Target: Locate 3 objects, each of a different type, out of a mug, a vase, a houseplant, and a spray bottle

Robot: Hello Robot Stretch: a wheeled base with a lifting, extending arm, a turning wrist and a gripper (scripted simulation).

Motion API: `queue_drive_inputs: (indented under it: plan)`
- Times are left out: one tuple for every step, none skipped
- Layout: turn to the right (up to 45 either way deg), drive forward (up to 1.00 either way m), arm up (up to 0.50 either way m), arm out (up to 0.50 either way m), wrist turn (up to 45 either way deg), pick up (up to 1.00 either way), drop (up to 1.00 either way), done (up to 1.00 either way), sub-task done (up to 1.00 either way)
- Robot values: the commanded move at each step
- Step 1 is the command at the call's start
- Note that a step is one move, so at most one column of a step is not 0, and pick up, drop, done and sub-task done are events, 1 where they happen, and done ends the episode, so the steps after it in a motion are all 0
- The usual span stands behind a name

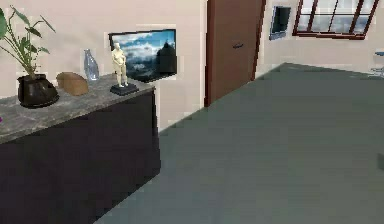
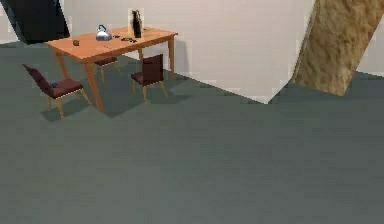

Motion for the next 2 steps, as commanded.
queue_drive_inputs:
  plan:
    - [-21.0,0.00,0.00,0.00,0.0,0.00,0.00,0.00,0.00]
    - [0.0,0.55,0.00,0.00,0.0,0.00,0.00,0.00,0.00]
